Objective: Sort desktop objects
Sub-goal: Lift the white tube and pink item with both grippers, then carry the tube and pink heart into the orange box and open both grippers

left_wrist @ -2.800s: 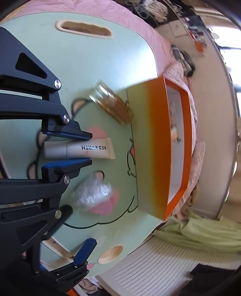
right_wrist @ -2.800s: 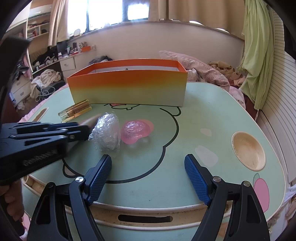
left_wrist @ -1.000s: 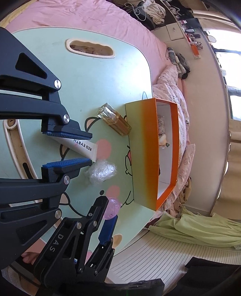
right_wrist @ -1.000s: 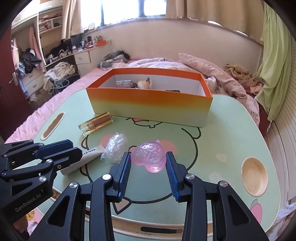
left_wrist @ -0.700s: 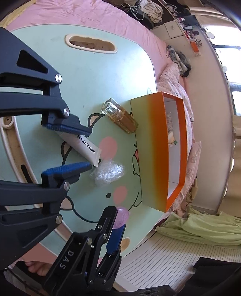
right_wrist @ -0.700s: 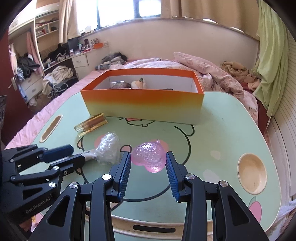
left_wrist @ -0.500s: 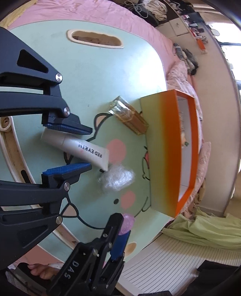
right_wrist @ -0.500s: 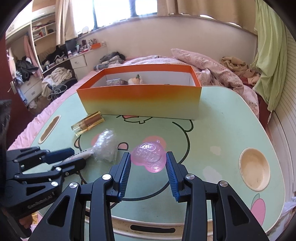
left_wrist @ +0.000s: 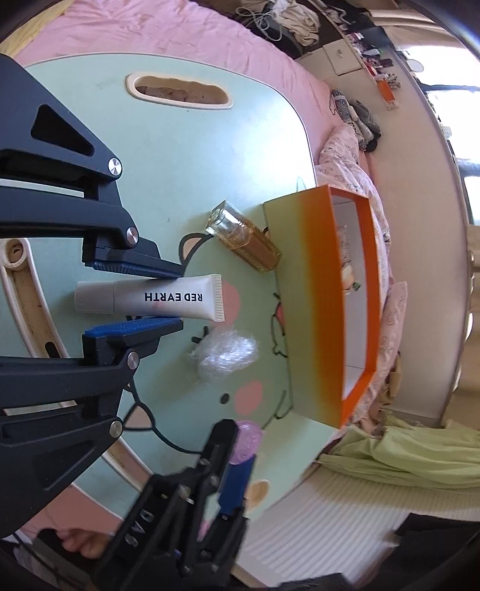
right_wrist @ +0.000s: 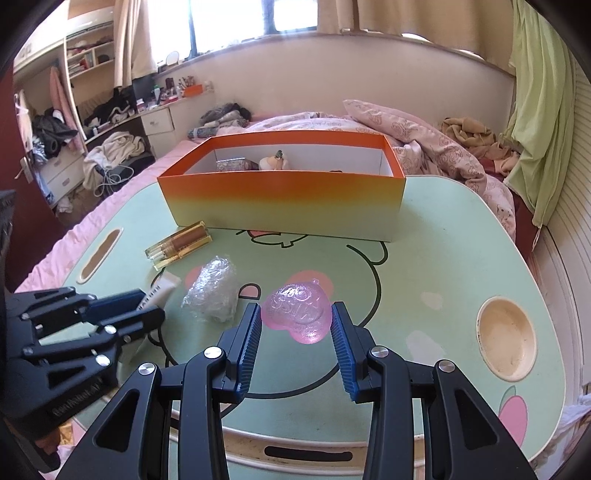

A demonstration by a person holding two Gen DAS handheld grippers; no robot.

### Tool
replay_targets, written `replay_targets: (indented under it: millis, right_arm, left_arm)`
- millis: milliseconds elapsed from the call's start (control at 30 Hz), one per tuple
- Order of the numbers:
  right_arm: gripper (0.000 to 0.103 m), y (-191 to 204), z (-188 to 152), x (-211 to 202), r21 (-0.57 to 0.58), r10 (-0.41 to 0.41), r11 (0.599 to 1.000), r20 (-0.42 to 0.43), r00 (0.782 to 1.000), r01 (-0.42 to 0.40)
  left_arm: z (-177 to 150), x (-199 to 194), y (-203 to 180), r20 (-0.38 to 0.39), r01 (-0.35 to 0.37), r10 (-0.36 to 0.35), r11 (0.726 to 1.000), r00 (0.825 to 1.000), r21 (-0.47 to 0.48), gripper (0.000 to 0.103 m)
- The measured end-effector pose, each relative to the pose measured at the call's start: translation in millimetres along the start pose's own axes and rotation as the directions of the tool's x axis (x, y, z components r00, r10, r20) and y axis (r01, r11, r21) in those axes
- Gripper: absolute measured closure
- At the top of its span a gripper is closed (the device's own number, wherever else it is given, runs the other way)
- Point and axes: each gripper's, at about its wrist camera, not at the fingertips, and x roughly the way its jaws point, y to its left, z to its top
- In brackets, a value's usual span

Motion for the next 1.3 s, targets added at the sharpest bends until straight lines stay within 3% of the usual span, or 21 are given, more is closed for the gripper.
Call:
replay_targets:
  millis: [400, 867, 1067, 1100, 1167, 1200, 1233, 1300]
  right_arm:
    - [0.066, 8.9, 14.9, -0.2, -0.04, -0.004, 0.999, 0.017, 1.0, 0.005]
    - [0.066, 0.6, 86.8, 19.4, -0.058, -0.004, 0.998, 0.101, 0.995, 0.01]
    - [0.066, -14.5, 109.3, 28.8, -0.022, -0.004, 1.0, 0.12, 0.993, 0.006]
    - [0.066, -16.8, 108.3, 28.1, -0.014, 0.001, 1.0, 0.121, 0.993, 0.001]
    - [0.066, -21.8, 103.7, 25.8, 0.003, 0.012, 1.0, 0.118, 0.993, -0.013]
    - [0.066, -23.8, 100.8, 24.3, 0.011, 0.012, 1.0, 0.116, 0.993, -0.014]
    - [0.066, -25.8, 97.7, 22.7, 0.018, 0.011, 1.0, 0.115, 0.993, -0.014]
    - [0.066, -29.9, 91.4, 19.4, 0.034, 0.01, 0.999, 0.112, 0.994, -0.014]
  left_arm:
    - [28.9, -12.7, 4.0, 0.067, 0.028, -0.027, 0.999, 0.997, -0.016, 0.08]
    - [115.4, 6.4, 20.8, 0.156, 0.021, -0.017, 0.999, 0.988, -0.025, 0.083]
    - [130.5, 18.7, 27.7, 0.132, 0.025, -0.022, 0.999, 0.991, -0.022, 0.083]
    - [126.1, 20.2, 27.1, 0.114, 0.037, -0.037, 0.999, 0.993, -0.006, 0.082]
    - [113.3, 26.8, 24.6, 0.055, 0.075, -0.076, 0.997, 0.996, 0.027, 0.068]
    - [104.2, 26.6, 23.0, 0.064, 0.082, -0.085, 0.996, 0.994, 0.039, 0.067]
    - [96.9, 23.5, 20.3, 0.088, 0.082, -0.087, 0.995, 0.992, 0.059, 0.059]
    - [87.6, 23.2, 15.7, 0.071, 0.094, -0.1, 0.992, 0.992, 0.079, 0.056]
